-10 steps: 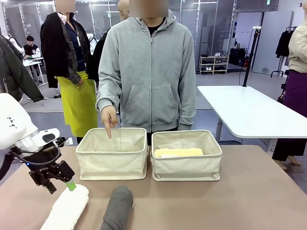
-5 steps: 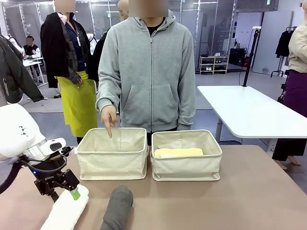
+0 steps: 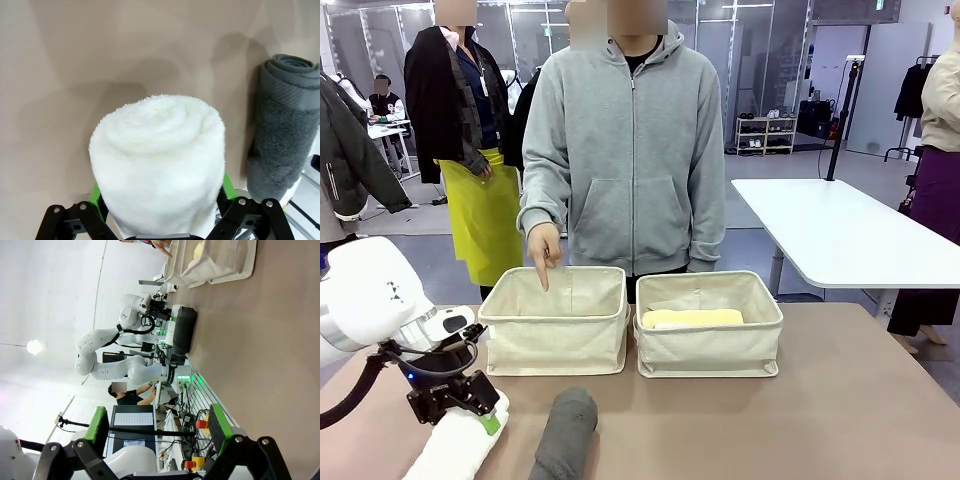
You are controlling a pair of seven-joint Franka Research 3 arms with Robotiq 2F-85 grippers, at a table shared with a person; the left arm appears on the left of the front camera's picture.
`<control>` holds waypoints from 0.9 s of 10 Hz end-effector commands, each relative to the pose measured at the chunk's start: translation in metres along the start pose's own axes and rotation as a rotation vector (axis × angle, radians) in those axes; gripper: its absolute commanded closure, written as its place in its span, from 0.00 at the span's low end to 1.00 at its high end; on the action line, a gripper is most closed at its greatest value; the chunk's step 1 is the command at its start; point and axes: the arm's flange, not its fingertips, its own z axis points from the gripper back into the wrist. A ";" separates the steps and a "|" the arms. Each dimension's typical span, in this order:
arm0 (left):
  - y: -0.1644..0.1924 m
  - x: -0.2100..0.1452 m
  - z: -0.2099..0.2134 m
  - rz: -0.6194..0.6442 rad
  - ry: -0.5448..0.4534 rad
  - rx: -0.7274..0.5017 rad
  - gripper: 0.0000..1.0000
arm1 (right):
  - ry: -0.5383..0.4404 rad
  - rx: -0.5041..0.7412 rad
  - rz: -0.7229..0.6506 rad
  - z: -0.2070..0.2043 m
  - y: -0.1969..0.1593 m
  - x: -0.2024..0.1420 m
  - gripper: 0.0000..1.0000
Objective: Divide the towels into two baskets.
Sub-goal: Pick up one hotel-folded towel from the bottom of the table and place it in the Fabric basket indicated by the person.
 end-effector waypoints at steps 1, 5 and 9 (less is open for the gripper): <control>-0.010 -0.102 -0.040 0.017 -0.038 0.014 0.00 | 0.001 0.011 0.020 0.000 0.002 -0.001 0.00; -0.011 -0.103 -0.036 0.002 -0.051 0.026 0.40 | 0.001 0.011 0.020 0.000 0.002 -0.001 0.00; -0.015 -0.101 -0.011 -0.023 -0.083 -0.002 0.78 | 0.001 0.011 0.020 0.000 0.002 -0.001 0.00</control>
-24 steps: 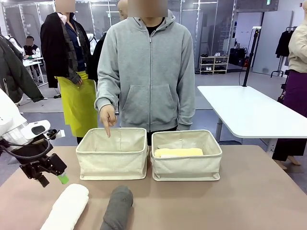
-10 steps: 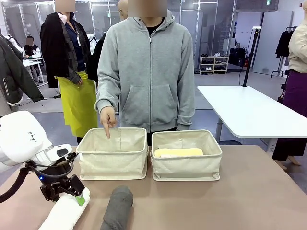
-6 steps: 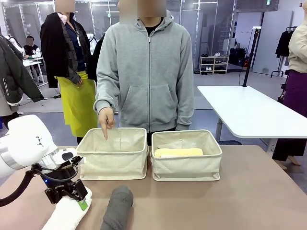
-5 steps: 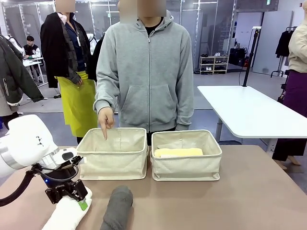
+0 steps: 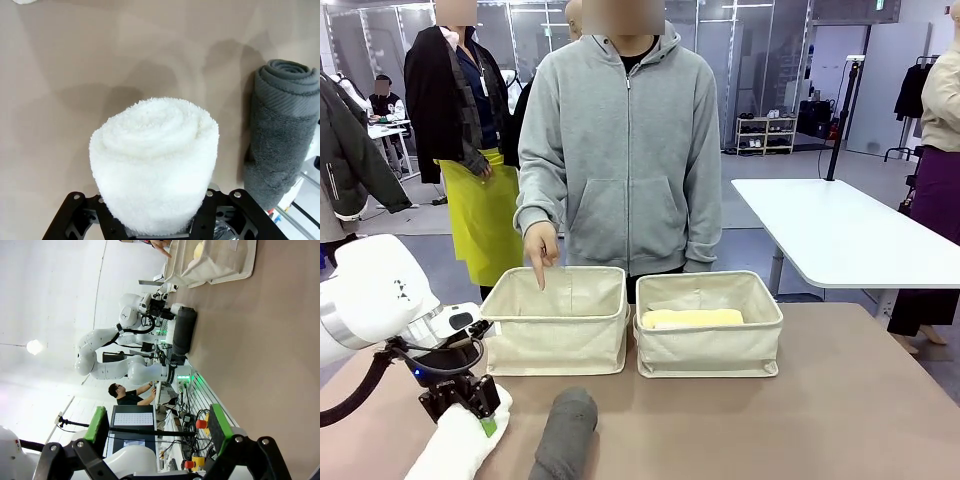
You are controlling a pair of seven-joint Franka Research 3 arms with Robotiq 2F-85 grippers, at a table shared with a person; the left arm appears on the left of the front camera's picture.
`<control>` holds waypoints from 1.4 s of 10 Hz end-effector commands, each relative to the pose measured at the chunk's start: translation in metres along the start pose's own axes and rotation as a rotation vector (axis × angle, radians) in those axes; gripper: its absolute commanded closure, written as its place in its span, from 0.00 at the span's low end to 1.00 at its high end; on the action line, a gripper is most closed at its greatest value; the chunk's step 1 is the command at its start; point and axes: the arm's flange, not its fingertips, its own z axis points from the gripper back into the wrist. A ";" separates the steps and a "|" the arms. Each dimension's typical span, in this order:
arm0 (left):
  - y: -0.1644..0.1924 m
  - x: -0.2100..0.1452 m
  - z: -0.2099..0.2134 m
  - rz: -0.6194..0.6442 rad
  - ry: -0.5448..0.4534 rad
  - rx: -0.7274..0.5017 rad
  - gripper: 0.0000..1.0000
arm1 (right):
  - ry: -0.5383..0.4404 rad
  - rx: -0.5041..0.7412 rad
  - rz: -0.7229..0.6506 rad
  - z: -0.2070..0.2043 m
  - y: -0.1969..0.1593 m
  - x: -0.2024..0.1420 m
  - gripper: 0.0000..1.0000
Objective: Divide the towels into two baskets.
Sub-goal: Pick up one hotel-folded towel from the bottom of the table and place it in the Fabric basket indicated by the person.
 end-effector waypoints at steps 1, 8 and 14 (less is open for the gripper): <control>-0.020 -0.100 0.022 -0.073 -0.094 -0.008 0.78 | 0.001 0.011 0.020 0.000 0.002 -0.001 0.00; -0.106 -0.067 0.171 -1.053 0.014 0.190 0.78 | 0.001 0.011 0.020 0.000 0.002 -0.001 0.00; -0.125 -0.072 0.166 -1.108 0.067 0.232 0.78 | 0.001 0.011 0.020 0.000 0.002 -0.001 0.00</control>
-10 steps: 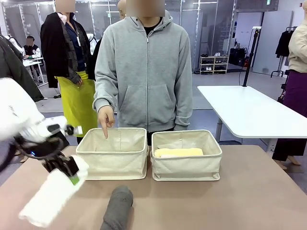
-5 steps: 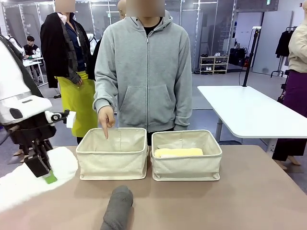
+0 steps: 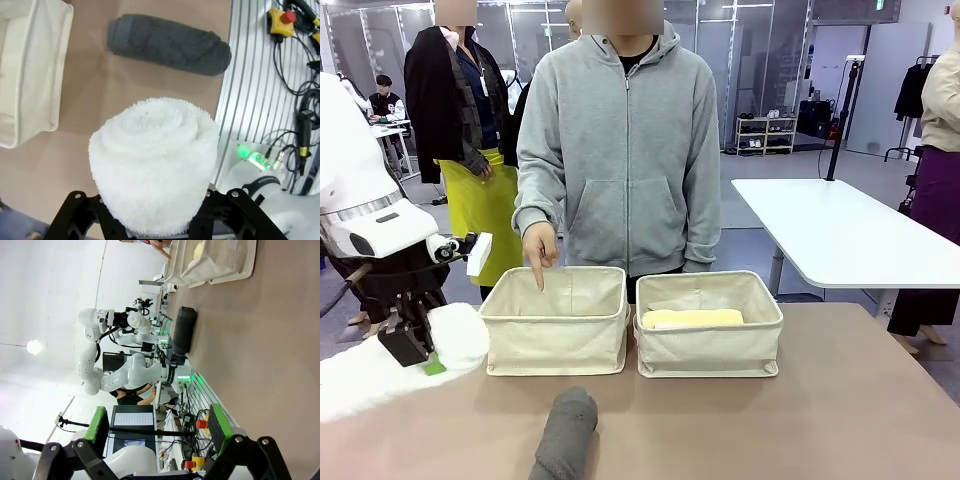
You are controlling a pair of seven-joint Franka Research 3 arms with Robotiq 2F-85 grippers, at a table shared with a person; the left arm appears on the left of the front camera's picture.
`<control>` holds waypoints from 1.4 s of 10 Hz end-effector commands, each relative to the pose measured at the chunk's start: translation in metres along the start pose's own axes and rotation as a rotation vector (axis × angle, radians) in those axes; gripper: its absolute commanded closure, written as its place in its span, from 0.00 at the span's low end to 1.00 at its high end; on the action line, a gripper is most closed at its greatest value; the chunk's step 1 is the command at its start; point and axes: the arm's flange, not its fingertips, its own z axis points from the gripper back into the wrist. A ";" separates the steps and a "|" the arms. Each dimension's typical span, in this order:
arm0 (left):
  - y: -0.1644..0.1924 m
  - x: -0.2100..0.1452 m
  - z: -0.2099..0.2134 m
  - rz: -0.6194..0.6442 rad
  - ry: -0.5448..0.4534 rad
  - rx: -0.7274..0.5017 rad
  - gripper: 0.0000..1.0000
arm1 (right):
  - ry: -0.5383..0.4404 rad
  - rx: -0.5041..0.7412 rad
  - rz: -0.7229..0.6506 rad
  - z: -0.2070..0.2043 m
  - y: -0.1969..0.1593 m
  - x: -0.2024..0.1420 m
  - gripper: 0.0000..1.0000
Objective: Divide the towels into two baskets.
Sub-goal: Pick up one hotel-folded towel from the bottom of the table and place it in the Fabric basket indicated by the person.
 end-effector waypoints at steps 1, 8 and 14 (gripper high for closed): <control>-0.001 0.000 0.004 -0.002 -0.008 0.015 0.63 | 0.001 0.010 0.020 0.000 0.003 -0.001 0.00; 0.163 0.187 0.011 -0.546 0.337 0.136 0.63 | 0.001 0.010 0.020 0.000 0.003 -0.001 0.00; 0.235 0.175 -0.065 -0.489 0.219 0.102 0.63 | 0.001 0.010 0.020 0.000 0.003 -0.001 0.00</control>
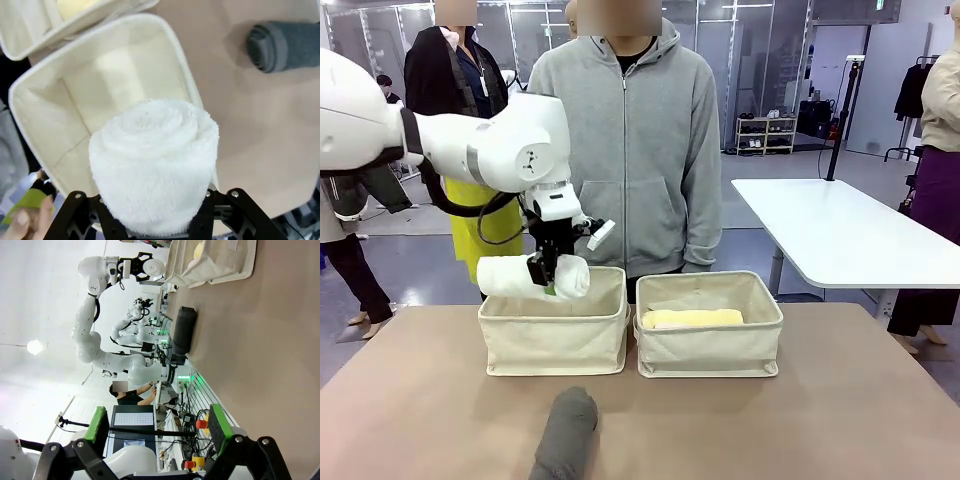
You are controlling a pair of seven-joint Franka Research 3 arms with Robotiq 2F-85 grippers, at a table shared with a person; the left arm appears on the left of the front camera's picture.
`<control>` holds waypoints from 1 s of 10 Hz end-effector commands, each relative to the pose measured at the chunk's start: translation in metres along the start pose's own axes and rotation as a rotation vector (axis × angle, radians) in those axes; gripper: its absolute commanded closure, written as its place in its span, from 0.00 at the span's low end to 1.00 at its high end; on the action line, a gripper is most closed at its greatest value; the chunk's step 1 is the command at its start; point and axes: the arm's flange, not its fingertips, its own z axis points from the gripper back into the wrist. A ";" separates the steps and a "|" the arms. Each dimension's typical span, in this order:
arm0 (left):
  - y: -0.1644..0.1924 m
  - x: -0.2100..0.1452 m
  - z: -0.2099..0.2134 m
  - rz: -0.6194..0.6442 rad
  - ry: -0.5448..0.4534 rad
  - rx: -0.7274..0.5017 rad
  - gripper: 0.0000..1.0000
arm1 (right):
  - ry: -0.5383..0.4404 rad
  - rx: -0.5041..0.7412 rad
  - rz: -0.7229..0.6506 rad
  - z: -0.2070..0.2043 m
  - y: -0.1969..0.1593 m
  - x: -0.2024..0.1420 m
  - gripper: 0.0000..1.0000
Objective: Divide the towels into two baskets.
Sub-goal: Pick up one hotel-folded towel from the bottom of the table and place it in the Fabric basket indicated by the person.
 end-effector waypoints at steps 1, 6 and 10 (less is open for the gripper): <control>0.012 0.004 -0.016 0.041 0.018 0.057 0.63 | 0.001 0.010 0.020 0.000 0.003 -0.001 0.00; 0.020 0.005 -0.045 0.127 0.031 0.038 0.21 | 0.001 0.010 0.020 0.000 0.003 -0.001 0.00; -0.004 0.001 -0.046 0.157 0.042 0.040 0.00 | 0.001 0.010 0.020 0.000 0.003 -0.001 0.00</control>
